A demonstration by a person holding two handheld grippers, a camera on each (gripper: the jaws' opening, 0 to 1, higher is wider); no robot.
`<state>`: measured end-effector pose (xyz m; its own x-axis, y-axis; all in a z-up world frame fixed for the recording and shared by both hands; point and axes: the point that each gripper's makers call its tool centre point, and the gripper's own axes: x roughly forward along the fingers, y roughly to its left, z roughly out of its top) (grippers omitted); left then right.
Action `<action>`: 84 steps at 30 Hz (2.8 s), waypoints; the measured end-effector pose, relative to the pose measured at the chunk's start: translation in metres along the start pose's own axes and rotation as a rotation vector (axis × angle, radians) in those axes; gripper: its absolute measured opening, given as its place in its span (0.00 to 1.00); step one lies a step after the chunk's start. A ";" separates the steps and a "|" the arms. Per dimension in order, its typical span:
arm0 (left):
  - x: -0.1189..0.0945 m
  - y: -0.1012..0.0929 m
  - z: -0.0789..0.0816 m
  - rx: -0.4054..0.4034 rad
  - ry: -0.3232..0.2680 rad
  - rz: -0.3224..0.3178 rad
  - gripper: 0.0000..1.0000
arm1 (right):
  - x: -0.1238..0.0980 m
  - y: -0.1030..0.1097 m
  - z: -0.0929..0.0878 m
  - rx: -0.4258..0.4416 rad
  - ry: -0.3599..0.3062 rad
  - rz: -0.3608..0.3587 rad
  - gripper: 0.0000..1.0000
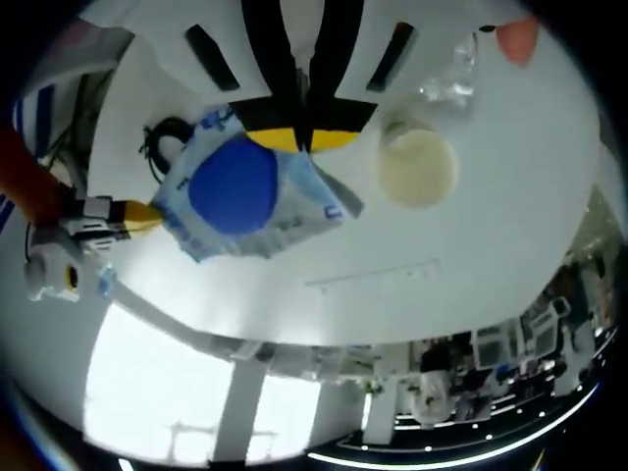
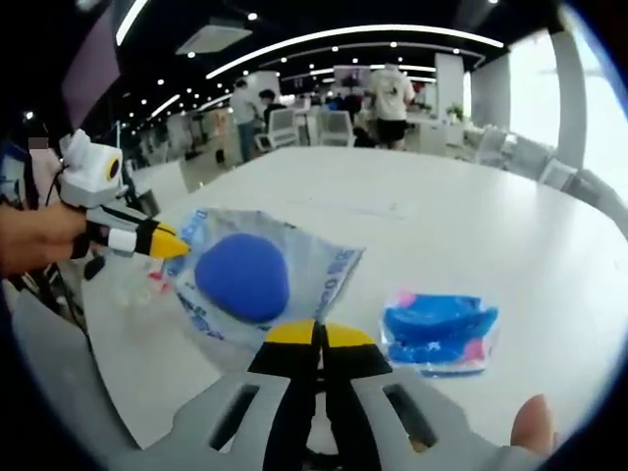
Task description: Arrange the tabletop items into an orderly group along one side of the table until the central work area is clear of visible clutter.
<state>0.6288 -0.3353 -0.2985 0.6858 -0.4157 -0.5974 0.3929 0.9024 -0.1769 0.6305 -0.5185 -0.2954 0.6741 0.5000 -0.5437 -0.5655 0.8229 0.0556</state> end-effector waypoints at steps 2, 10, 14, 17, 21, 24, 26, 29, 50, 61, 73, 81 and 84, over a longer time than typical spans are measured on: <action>0.004 0.003 -0.001 -0.007 0.001 0.004 0.00 | 0.004 -0.002 0.000 -0.003 0.003 -0.002 0.01; 0.021 0.008 0.000 -0.006 0.013 0.023 0.00 | 0.019 -0.010 -0.005 0.001 0.023 -0.010 0.01; 0.026 0.012 -0.004 -0.008 0.023 0.027 0.00 | 0.025 -0.011 -0.008 0.000 0.037 -0.008 0.01; 0.030 0.017 -0.006 -0.017 0.029 0.033 0.00 | 0.031 -0.010 -0.012 -0.005 0.049 -0.002 0.01; 0.036 0.022 -0.012 -0.026 0.044 0.040 0.00 | 0.039 -0.009 -0.017 -0.011 0.064 0.002 0.01; 0.040 0.025 -0.014 -0.028 0.051 0.045 0.00 | 0.042 -0.009 -0.019 -0.012 0.071 0.003 0.01; 0.043 0.026 -0.016 -0.028 0.056 0.049 0.00 | 0.046 -0.010 -0.021 -0.010 0.075 0.004 0.01; 0.048 0.027 -0.018 -0.028 0.060 0.050 0.00 | 0.049 -0.011 -0.023 -0.010 0.082 0.002 0.01; 0.066 0.035 -0.033 -0.003 0.106 0.081 0.00 | 0.066 -0.016 -0.041 -0.005 0.130 0.009 0.01; 0.070 0.038 -0.038 0.010 0.122 0.095 0.00 | 0.073 -0.019 -0.049 -0.013 0.158 0.007 0.02; 0.075 0.040 -0.041 0.040 0.130 0.099 0.00 | 0.075 -0.021 -0.056 -0.013 0.171 -0.001 0.02; 0.077 0.043 -0.044 0.055 0.133 0.113 0.01 | 0.077 -0.022 -0.057 -0.014 0.175 -0.004 0.02; 0.078 0.045 -0.047 0.054 0.139 0.115 0.02 | 0.077 -0.022 -0.057 -0.015 0.175 -0.004 0.02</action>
<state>0.6716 -0.3221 -0.3897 0.6383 -0.2871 -0.7142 0.3518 0.9341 -0.0610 0.6680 -0.5138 -0.3861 0.5840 0.4412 -0.6814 -0.5708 0.8200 0.0417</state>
